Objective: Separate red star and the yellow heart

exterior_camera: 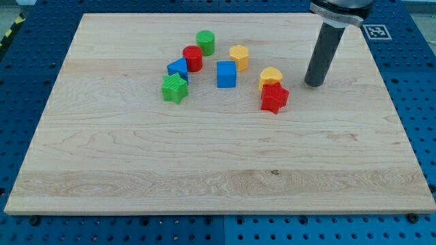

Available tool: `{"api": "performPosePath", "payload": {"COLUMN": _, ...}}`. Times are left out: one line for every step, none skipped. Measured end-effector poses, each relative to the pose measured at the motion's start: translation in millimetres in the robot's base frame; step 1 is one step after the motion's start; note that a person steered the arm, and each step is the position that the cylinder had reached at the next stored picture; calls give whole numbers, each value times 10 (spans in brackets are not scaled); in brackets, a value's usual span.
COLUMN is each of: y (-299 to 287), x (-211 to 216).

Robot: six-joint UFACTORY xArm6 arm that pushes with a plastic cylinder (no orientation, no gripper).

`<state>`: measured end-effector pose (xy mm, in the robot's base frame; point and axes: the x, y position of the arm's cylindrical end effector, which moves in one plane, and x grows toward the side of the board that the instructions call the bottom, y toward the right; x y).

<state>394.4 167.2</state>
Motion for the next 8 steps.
{"api": "performPosePath", "payload": {"y": -139, "x": 10}}
{"api": "performPosePath", "payload": {"y": -319, "x": 12}}
{"api": "performPosePath", "payload": {"y": -324, "x": 34}}
{"api": "performPosePath", "payload": {"y": -329, "x": 44}}
{"api": "performPosePath", "payload": {"y": -385, "x": 44}}
{"api": "performPosePath", "payload": {"y": -431, "x": 56}}
{"api": "performPosePath", "payload": {"y": -431, "x": 138}}
{"api": "performPosePath", "payload": {"y": -431, "x": 313}}
